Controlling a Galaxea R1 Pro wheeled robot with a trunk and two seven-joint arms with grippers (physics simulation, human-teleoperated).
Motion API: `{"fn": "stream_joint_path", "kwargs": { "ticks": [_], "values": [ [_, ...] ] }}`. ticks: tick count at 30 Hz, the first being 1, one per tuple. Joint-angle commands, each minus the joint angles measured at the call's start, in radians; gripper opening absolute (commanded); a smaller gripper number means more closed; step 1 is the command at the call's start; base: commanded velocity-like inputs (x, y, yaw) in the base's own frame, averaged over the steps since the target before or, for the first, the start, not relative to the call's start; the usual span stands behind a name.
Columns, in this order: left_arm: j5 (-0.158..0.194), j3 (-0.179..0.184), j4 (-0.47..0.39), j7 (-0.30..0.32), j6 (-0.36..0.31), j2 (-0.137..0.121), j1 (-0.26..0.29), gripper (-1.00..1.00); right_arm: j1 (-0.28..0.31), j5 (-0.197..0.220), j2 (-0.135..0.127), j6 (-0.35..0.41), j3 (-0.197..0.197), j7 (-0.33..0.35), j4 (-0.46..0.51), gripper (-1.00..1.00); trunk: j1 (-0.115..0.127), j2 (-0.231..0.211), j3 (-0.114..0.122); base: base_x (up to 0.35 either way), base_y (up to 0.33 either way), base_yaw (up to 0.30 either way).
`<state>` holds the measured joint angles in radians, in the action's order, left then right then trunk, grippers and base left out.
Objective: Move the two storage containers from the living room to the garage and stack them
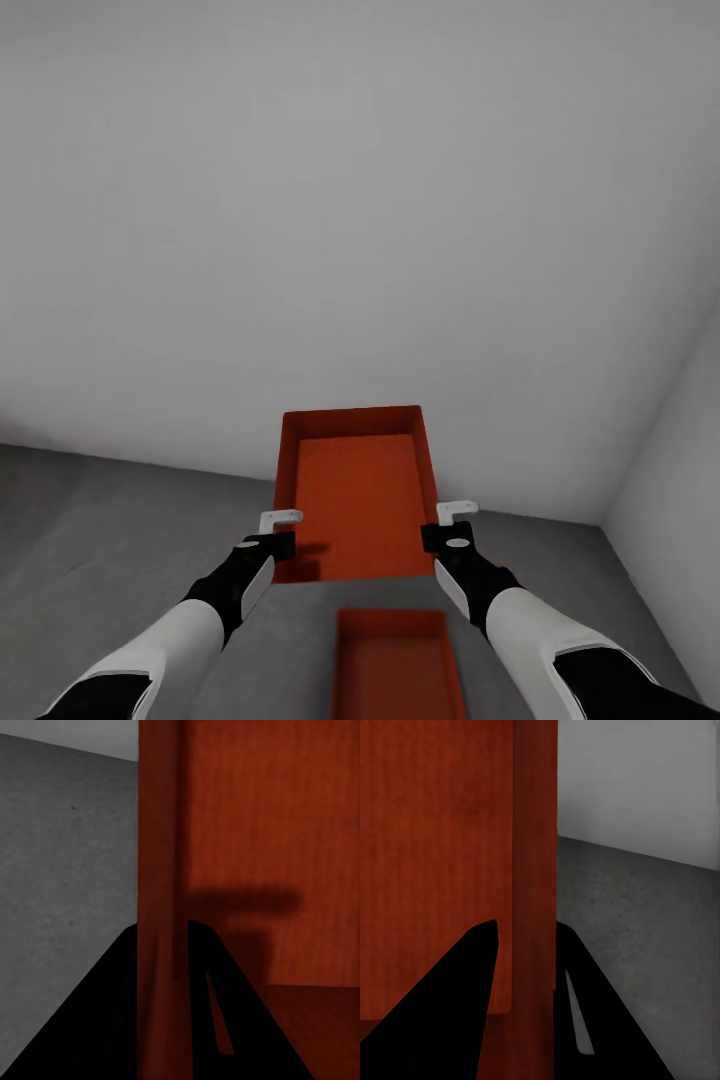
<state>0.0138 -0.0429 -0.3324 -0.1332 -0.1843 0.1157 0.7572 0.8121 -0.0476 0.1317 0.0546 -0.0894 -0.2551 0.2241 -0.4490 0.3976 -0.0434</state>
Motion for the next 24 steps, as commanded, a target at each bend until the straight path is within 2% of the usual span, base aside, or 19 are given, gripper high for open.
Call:
{"fn": "stream_joint_path", "kwargs": {
  "ticks": [1,11,18,24],
  "values": [
    [-0.003,0.011,-0.005,-0.005,0.017,-0.033,0.001,-1.0,0.001,0.012,-0.007,0.005,-0.003,-0.003,-0.003,-1.0,-0.001,0.002,-0.002,0.194,-0.23,0.0],
    [-0.006,0.013,-0.006,-0.005,0.021,-0.033,0.001,-1.0,0.001,0.012,-0.007,0.005,-0.003,-0.003,-0.003,-1.0,-0.001,0.002,-0.002,0.178,-0.17,0.0],
    [-0.007,0.013,-0.009,-0.011,0.02,-0.033,0.001,-1.0,0.001,0.012,-0.007,0.005,-0.003,-0.003,-0.003,-1.0,-0.001,0.002,-0.002,0.022,-0.017,0.0],
    [-0.006,0.012,-0.008,-0.011,0.02,-0.033,0.001,-1.0,0.001,0.012,-0.007,0.005,-0.003,-0.003,-0.003,-1.0,-0.001,0.002,-0.002,0.001,-0.21,0.0]
  ]
}}
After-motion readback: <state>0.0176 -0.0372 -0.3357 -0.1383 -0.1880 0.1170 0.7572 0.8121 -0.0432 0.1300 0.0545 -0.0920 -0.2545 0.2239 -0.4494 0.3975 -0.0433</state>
